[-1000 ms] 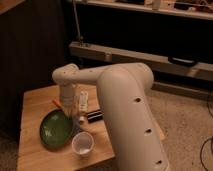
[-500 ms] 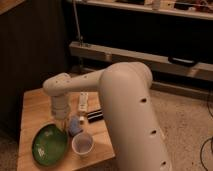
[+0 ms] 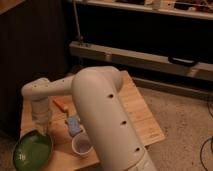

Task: Drag the ceramic bowl in a circle

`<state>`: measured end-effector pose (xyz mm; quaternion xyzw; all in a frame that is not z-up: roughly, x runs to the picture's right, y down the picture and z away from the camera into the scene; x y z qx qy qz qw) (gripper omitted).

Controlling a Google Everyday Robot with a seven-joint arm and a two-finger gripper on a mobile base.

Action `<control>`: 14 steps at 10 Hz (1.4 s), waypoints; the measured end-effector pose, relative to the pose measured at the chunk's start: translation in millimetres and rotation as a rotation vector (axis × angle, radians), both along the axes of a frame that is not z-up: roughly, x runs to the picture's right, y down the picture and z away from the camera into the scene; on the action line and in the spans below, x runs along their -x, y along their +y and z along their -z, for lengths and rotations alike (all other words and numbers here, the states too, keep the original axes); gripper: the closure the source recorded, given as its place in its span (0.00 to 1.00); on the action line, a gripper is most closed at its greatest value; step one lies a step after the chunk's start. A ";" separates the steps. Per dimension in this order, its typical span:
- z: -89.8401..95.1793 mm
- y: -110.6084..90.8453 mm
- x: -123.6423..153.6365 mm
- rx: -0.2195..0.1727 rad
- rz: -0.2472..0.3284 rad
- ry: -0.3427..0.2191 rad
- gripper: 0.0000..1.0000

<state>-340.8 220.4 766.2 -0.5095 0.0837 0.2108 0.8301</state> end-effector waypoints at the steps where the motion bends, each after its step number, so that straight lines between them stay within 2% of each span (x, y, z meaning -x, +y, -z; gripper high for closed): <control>1: -5.4 -4.8 15.5 -0.008 -0.001 -0.005 1.00; 3: -20.1 -21.0 46.0 -0.038 -0.011 -0.003 1.00; 4: -28.6 -31.3 50.3 -0.056 -0.020 0.013 1.00; 7: -55.3 -67.7 29.4 -0.111 -0.055 0.093 1.00; 8: -67.7 -87.6 0.9 -0.135 -0.081 0.149 1.00; 10: -76.0 -102.1 -43.3 -0.157 -0.106 0.220 1.00; 11: -76.7 -104.8 -65.9 -0.165 -0.113 0.251 1.00; 12: -75.8 -104.4 -100.0 -0.174 -0.111 0.290 1.00; 14: -69.3 -96.1 -147.5 -0.172 -0.097 0.339 1.00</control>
